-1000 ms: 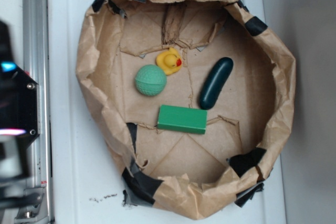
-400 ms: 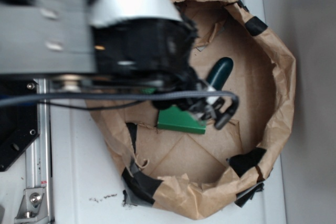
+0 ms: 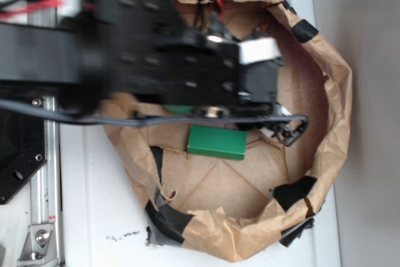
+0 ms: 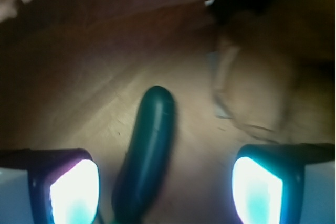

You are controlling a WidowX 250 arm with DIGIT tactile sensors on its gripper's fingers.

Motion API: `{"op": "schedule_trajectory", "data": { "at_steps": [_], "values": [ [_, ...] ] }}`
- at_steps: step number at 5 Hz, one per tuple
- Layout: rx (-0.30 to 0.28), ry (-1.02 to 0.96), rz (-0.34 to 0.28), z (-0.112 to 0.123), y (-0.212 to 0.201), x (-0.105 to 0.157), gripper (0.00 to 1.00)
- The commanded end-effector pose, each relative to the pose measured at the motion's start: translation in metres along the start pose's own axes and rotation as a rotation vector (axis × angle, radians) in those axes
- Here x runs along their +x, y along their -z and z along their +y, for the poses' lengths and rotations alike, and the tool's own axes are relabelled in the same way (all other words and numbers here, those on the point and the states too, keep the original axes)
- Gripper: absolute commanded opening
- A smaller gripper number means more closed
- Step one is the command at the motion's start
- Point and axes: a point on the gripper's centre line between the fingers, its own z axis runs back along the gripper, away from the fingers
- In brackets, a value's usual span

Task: Grab the plastic pickle.

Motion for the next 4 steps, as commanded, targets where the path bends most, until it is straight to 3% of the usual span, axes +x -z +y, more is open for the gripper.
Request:
{"op": "schedule_trajectory", "data": {
  "at_steps": [1,2,3,4],
  "values": [
    [-0.023,0.089,-0.049,-0.018,0.024,0.020,0.00],
    [-0.013,0.101,-0.014,-0.009,0.024,0.013,0.00],
    [-0.114,0.229,0.012,-0.008,-0.025,0.022,0.00],
    [-0.149,0.408,-0.055,-0.002,-0.076,0.027,0.00]
  ]
}}
